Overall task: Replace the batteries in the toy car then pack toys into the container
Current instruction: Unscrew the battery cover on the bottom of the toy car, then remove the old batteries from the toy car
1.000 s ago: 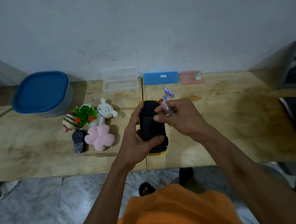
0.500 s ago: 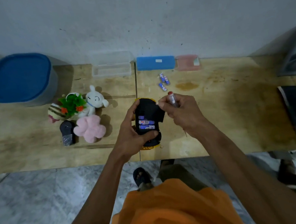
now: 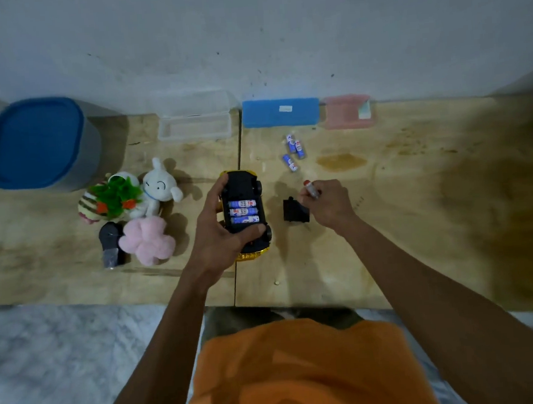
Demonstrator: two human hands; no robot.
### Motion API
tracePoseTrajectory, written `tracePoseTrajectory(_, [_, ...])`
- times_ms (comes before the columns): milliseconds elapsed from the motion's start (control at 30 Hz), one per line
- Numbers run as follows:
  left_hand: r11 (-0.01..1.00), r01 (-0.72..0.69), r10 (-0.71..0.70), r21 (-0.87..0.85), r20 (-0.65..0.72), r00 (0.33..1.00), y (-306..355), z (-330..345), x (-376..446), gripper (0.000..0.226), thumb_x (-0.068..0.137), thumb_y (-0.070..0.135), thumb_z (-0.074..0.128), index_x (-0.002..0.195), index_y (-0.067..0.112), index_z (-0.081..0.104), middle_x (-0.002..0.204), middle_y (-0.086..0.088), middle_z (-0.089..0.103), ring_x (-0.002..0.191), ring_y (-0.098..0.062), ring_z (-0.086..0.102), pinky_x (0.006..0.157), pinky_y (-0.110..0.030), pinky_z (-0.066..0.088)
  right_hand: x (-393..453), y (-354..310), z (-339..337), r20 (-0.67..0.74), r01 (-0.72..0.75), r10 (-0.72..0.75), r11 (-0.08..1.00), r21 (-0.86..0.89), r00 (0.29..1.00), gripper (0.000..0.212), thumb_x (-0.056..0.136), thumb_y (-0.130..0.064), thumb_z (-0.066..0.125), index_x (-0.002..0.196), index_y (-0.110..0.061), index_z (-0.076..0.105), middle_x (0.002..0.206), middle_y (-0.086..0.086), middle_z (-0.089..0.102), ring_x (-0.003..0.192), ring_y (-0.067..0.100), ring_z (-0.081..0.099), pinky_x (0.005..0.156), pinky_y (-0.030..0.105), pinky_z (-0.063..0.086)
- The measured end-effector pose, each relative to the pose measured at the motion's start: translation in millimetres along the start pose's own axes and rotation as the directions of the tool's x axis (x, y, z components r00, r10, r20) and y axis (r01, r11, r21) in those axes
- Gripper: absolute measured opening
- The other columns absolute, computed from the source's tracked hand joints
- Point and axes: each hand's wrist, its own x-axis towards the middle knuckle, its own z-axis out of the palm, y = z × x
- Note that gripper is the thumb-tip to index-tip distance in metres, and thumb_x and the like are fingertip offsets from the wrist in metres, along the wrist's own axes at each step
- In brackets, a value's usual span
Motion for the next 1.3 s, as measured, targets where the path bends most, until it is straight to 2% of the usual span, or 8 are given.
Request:
tracePoseTrajectory(200, [0.998, 0.040, -0.040, 0.039, 0.003, 0.999, -2.5, 7.9, 3.2, 0.100, 0.074, -0.009, 0.082, 0.152, 0.032, 0.035, 0.137, 0.010, 0.051, 0.114, -0.004, 0.063, 0.085, -0.028, 0.061, 14.6, 14.6, 1.0, 0.083, -0.022, 0.026, 0.999, -0.049, 0.996, 0.016, 0.083, -0.005, 0.068, 0.069, -0.011, 0.067, 0.077, 0.008, 0.069, 0.077, 0.018, 0.064, 0.066, 0.024, 0.041])
tracePoseTrajectory(367, [0.995, 0.087, -0.090, 0.048, 0.059, 0.994, -7.0, 8.7, 19.3, 0.103, 0.071, -0.008, 0.084, 0.152, 0.035, 0.035, 0.141, 0.004, 0.051, 0.115, -0.018, 0.066, 0.092, -0.046, 0.060, 13.2, 26.6, 1.7, 0.091, -0.045, 0.059, 0.988, -0.150, 0.994, 0.016, 0.081, -0.011, 0.072, 0.066, -0.008, 0.066, 0.071, 0.011, 0.066, 0.070, 0.021, 0.060, 0.063, 0.029, 0.043])
tracePoseTrajectory(500, [0.996, 0.081, -0.084, 0.040, 0.084, 0.993, -6.6, 9.5, 25.4, 0.103, 0.071, -0.009, 0.084, 0.152, 0.033, 0.035, 0.139, 0.008, 0.052, 0.112, -0.017, 0.067, 0.089, -0.043, 0.061, 7.2, 34.1, 6.7, 0.097, -0.072, 0.092, 0.978, -0.195, 0.991, 0.006, 0.083, -0.012, 0.073, 0.083, -0.007, 0.074, 0.089, 0.009, 0.073, 0.085, 0.024, 0.067, 0.077, 0.034, 0.055])
tracePoseTrajectory(633, [0.995, 0.100, -0.102, 0.031, 0.098, 0.990, -4.9, 8.0, 27.9, 0.104, 0.071, -0.009, 0.084, 0.151, 0.036, 0.036, 0.136, 0.010, 0.053, 0.109, -0.014, 0.068, 0.088, -0.042, 0.061, 2.2, 33.2, 12.2, -0.009, -0.084, 0.083, 0.977, -0.195, 0.996, 0.020, 0.087, -0.016, 0.064, 0.071, -0.015, 0.053, 0.075, 0.003, 0.055, 0.074, 0.023, 0.052, 0.063, 0.029, 0.032])
tracePoseTrajectory(800, [0.995, 0.099, -0.101, 0.020, 0.112, 0.989, -4.1, 6.0, 30.8, 0.104, 0.071, -0.009, 0.084, 0.149, 0.040, 0.037, 0.136, 0.006, 0.052, 0.110, -0.015, 0.068, 0.089, -0.043, 0.061, -1.3, 38.6, 6.7, -0.079, -0.094, 0.081, 0.979, -0.182, 0.994, 0.013, 0.089, -0.008, 0.057, 0.090, 0.000, 0.067, 0.086, 0.021, 0.056, 0.076, 0.029, 0.049, 0.063, 0.027, 0.028])
tracePoseTrajectory(900, [0.996, 0.092, -0.094, 0.019, 0.124, 0.988, -2.8, 8.1, 29.8, 0.104, 0.070, -0.008, 0.084, 0.149, 0.041, 0.037, 0.137, 0.006, 0.051, 0.111, -0.015, 0.067, 0.089, -0.043, 0.061, -5.2, 46.3, 4.1, -0.143, -0.073, 0.039, 0.968, -0.238, 0.989, 0.020, 0.086, -0.006, 0.062, 0.103, -0.003, 0.071, 0.094, 0.022, 0.068, 0.087, 0.036, 0.061, 0.074, 0.032, 0.044])
tracePoseTrajectory(1067, [0.997, 0.082, -0.082, 0.007, 0.131, 0.988, -1.4, 13.0, 26.7, 0.104, 0.070, -0.010, 0.083, 0.150, 0.038, 0.037, 0.135, 0.005, 0.053, 0.106, -0.010, 0.069, 0.084, -0.035, 0.062, -8.5, 54.6, 4.8, -0.191, -0.113, 0.093, 0.989, -0.099, 0.977, 0.013, 0.082, -0.009, 0.072, 0.095, -0.006, 0.074, 0.092, 0.009, 0.075, 0.088, 0.024, 0.070, 0.069, 0.015, 0.039])
tracePoseTrajectory(1300, [0.998, 0.061, -0.063, 0.024, 0.124, 0.990, -3.2, 16.1, 20.8, 0.103, 0.071, -0.009, 0.084, 0.151, 0.033, 0.035, 0.135, 0.008, 0.053, 0.106, 0.000, 0.066, 0.082, -0.028, 0.061, -8.5, 55.2, 7.3, -0.236, -0.082, 0.059, 0.993, -0.088, 0.970, 0.022, 0.090, -0.027, 0.070, 0.086, -0.006, 0.072, 0.081, 0.010, 0.073, 0.079, 0.026, 0.068, 0.070, 0.025, 0.043])
